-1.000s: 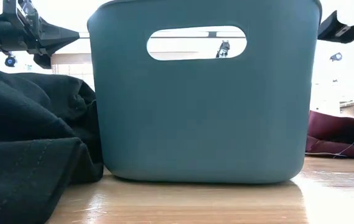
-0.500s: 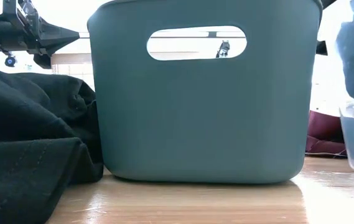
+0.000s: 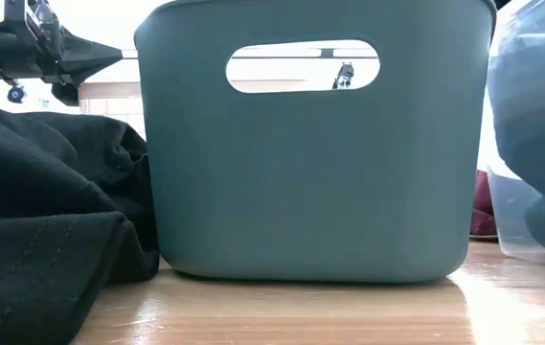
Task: Pick & Place Cloths
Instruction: Adjust the transparent bin, then put the red underwear into the transparent bin
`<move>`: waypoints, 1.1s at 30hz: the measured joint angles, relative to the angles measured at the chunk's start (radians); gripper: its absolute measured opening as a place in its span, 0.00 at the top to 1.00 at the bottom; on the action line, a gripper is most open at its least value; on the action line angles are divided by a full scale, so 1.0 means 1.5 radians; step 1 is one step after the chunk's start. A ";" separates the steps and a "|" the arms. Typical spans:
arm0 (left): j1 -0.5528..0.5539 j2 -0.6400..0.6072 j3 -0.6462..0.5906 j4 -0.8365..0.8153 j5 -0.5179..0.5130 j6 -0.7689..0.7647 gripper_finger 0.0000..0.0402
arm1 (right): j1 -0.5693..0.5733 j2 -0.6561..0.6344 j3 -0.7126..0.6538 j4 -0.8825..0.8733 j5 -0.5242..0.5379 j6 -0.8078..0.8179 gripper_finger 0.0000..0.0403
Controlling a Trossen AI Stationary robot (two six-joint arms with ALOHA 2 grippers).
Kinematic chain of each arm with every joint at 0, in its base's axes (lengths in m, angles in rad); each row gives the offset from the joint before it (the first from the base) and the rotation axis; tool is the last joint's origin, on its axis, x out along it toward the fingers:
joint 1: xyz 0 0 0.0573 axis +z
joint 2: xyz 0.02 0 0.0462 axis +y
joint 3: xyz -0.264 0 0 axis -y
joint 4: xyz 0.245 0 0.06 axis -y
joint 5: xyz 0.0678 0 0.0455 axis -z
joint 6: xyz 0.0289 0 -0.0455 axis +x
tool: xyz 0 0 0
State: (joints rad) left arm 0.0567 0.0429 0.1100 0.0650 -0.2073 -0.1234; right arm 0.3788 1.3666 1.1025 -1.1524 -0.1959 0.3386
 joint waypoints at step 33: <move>0.000 0.000 0.000 -0.001 0.000 0.000 0.94 | -0.424 -0.020 -0.087 0.022 -0.026 0.142 0.52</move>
State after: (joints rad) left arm 0.0569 0.0429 0.1097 0.0635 -0.2073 -0.1234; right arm -0.2569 1.3360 0.9716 -1.1191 -0.2348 0.5514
